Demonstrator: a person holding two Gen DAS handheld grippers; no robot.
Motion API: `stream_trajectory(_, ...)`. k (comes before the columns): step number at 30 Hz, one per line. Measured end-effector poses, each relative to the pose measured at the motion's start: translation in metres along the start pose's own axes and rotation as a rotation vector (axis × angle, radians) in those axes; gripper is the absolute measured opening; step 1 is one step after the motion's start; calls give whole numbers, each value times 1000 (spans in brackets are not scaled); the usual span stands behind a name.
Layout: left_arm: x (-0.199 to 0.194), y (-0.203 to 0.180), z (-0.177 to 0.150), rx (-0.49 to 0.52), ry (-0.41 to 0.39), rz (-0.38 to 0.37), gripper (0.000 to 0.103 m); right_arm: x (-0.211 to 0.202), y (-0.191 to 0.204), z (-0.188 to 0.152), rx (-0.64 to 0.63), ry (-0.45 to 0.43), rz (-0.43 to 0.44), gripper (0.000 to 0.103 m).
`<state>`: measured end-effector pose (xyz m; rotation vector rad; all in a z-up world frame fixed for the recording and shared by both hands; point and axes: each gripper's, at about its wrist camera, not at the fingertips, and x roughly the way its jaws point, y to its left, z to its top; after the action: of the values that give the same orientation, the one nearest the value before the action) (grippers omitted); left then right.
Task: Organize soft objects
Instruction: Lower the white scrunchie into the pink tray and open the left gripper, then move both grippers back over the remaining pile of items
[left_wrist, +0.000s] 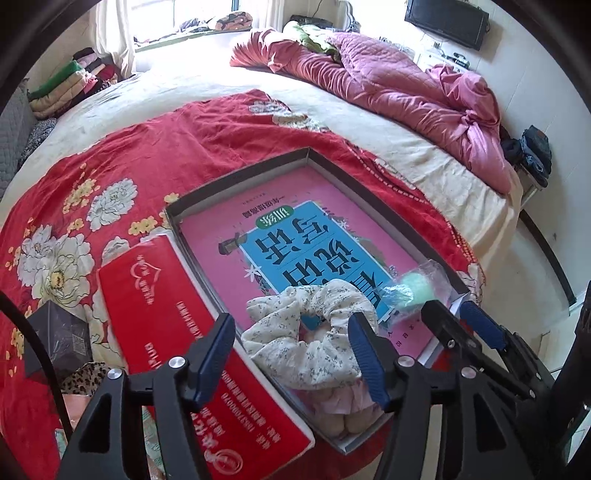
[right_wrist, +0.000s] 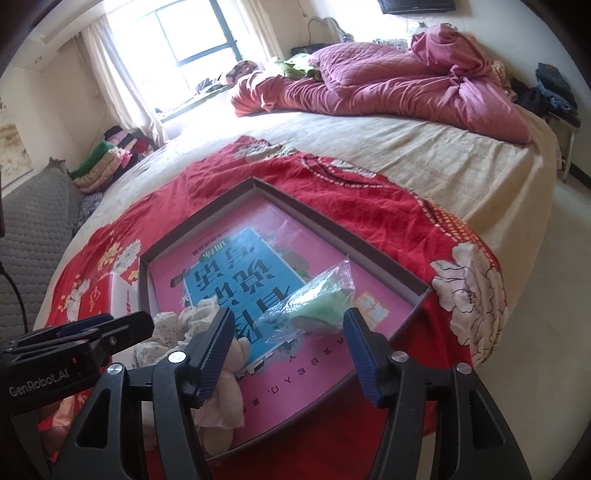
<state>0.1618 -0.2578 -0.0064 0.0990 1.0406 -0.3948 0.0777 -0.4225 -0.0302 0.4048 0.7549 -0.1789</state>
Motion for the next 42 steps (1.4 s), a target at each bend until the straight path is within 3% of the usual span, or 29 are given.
stream_trajectory(17, -48, 23, -14, -35, -73, 9, 73, -30, 29, 5, -46, -51, -45, 72)
stream_trajectory(20, -54, 25, -18, -35, -79, 13, 73, -34, 34, 5, -46, -59, -50, 78)
stream_trajectory(42, -106, 55, -41, -81, -120, 82, 74, -79, 72, 8, -82, -102, -34, 78)
